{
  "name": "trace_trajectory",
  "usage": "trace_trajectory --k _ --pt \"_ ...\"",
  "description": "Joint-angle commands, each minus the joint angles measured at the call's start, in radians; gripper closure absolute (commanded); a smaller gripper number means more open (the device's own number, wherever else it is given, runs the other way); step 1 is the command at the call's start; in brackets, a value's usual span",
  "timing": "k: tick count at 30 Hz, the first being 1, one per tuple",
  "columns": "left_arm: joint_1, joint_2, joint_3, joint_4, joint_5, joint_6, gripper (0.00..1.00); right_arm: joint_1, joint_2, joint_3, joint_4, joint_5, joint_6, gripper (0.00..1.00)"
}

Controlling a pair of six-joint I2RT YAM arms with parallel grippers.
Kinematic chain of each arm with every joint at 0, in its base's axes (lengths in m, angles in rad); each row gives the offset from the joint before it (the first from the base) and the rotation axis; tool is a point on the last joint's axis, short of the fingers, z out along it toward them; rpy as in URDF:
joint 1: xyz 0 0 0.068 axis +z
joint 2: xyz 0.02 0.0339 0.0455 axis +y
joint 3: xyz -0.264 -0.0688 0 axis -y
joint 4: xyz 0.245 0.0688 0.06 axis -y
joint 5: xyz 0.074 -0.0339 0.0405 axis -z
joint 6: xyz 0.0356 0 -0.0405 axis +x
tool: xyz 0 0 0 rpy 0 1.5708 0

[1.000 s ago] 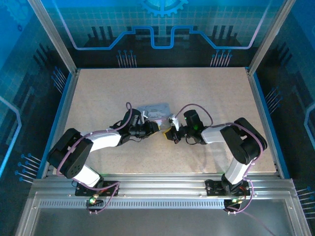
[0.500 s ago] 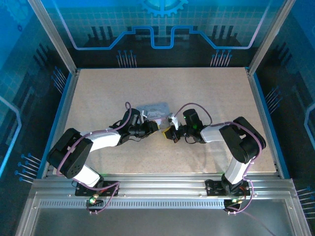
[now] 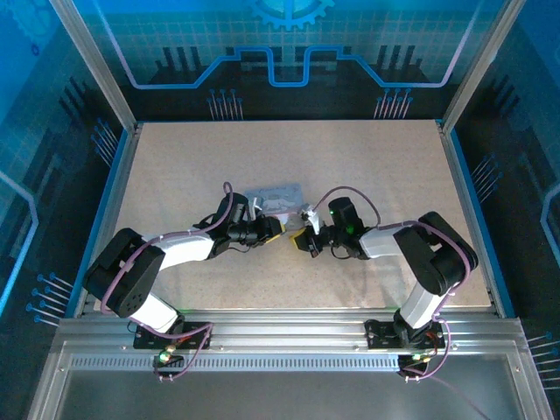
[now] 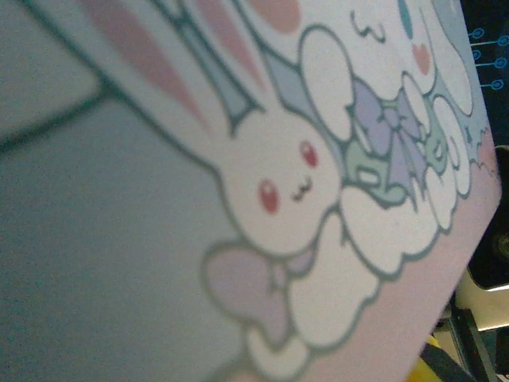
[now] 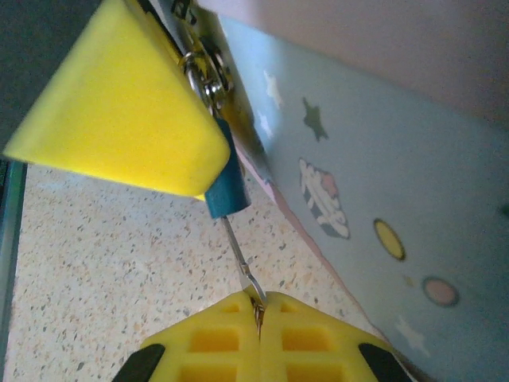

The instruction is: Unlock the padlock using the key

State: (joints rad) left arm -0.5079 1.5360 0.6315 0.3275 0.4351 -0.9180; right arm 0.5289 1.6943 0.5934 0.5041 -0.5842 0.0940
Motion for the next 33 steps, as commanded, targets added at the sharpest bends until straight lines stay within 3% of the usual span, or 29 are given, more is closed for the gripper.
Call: trace_trajectory --k 1,33 --pt "0.015 -0.04 -0.009 0.05 0.056 0.007 0.75 -0.001 -0.022 -0.024 0.038 -0.013 0.002 1.0" --pt "0.02 -0.048 -0.014 0.043 0.059 0.009 0.75 0.025 0.051 0.084 0.0 -0.001 -0.006 1.0"
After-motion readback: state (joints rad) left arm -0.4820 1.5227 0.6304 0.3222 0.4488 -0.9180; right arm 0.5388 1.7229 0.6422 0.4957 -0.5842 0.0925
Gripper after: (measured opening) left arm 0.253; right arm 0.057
